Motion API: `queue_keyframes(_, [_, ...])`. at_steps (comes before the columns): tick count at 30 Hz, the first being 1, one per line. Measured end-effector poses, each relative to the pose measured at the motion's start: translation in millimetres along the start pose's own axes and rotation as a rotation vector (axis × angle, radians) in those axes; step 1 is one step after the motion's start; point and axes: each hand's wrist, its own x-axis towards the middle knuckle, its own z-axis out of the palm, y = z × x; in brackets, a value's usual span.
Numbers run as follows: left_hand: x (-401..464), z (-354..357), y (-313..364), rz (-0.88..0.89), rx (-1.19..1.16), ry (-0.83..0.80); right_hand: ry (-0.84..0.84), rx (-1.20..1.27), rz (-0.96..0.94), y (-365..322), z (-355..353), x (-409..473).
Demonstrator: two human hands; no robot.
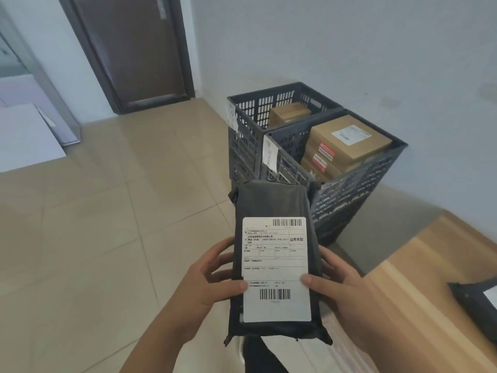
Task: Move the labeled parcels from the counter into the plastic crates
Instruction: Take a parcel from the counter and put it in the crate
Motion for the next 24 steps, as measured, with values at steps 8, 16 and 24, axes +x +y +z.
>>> queue_keyframes(8, [115, -72, 78, 0.007, 0.072, 0.082, -0.071, 0.096, 0.026, -40, 40, 163])
queue_keyframes(16, [206, -130, 107, 0.042, 0.051, 0.219, -0.108, 0.087, 0.024, -76, 73, 292])
queue_keyframes(24, [310, -209, 121, -0.018, 0.063, 0.101, -0.056, 0.035, 0.069, -85, 103, 392])
